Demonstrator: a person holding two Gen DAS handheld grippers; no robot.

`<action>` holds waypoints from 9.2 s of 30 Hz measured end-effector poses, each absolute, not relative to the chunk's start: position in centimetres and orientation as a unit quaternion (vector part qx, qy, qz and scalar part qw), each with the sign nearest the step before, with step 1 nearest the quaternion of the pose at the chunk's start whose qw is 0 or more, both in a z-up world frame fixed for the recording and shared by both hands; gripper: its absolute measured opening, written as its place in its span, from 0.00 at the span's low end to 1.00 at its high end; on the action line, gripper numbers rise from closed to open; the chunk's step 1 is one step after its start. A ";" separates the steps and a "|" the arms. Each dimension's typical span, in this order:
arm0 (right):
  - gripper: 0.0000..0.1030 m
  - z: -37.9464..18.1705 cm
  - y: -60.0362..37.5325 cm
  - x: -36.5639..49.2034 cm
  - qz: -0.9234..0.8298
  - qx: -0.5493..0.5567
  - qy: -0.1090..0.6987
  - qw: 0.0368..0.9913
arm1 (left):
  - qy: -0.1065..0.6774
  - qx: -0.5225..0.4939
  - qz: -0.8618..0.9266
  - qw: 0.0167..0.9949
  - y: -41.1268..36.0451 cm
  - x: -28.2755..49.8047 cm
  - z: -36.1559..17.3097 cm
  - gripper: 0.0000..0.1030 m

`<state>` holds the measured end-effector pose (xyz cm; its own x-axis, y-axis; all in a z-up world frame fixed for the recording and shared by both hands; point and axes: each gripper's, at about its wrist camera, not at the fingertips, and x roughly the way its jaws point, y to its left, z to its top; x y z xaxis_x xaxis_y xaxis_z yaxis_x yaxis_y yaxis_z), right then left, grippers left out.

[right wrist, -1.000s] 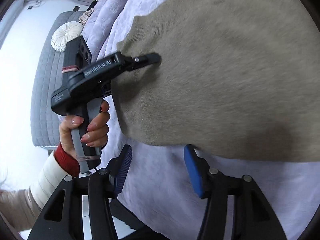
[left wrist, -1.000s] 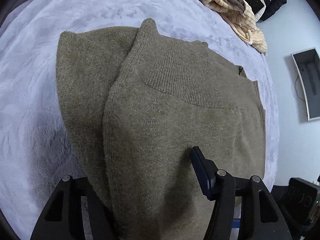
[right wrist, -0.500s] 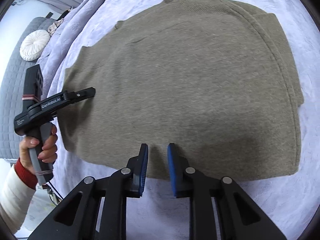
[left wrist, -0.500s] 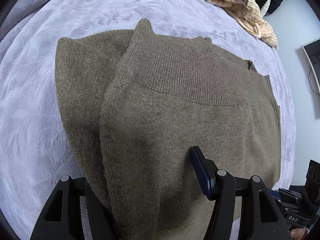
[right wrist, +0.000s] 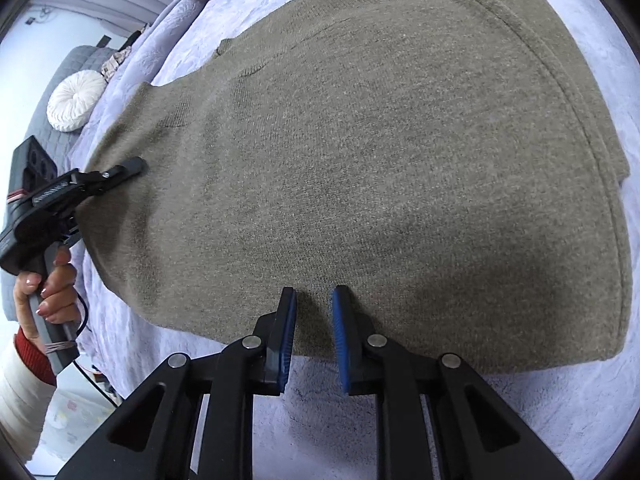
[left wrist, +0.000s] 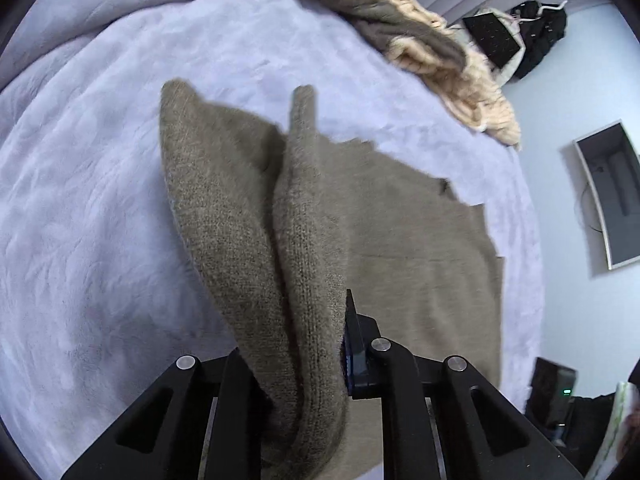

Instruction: Fold small clothes

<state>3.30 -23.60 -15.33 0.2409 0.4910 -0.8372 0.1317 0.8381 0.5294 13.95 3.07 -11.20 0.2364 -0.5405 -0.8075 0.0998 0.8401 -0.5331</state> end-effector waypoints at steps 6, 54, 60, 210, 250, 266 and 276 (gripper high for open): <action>0.18 -14.7 -25.8 1.8 0.117 0.302 0.586 0.743 | 0.544 -0.158 -0.280 0.775 -3.1 14.2 -5.1 0.17; 0.14 -13.0 -40.2 7.9 0.149 0.381 0.523 0.748 | 0.560 -0.037 -0.137 0.816 -10.8 14.4 -11.6 0.80; 0.13 -9.5 -41.1 6.1 0.132 0.341 0.483 0.796 | 0.538 0.015 -0.173 0.825 -14.0 13.3 -10.7 0.80; 0.15 -14.1 -46.1 8.1 0.138 0.393 0.519 0.747 | 0.608 -0.051 -0.199 0.767 -13.7 12.1 -11.9 1.00; 0.58 -16.6 -48.3 6.4 0.131 0.404 0.550 0.719 | 0.629 -0.090 -0.277 0.721 -13.3 13.7 -14.0 1.00; 0.52 -19.5 -44.7 11.1 0.215 0.410 0.561 0.686 | 0.638 -0.079 -0.298 0.705 -17.3 14.2 -15.7 0.82; 0.28 -14.3 -42.7 9.1 0.239 0.473 0.510 0.677 | 0.609 -0.129 -0.341 0.704 -14.4 13.0 -10.9 0.44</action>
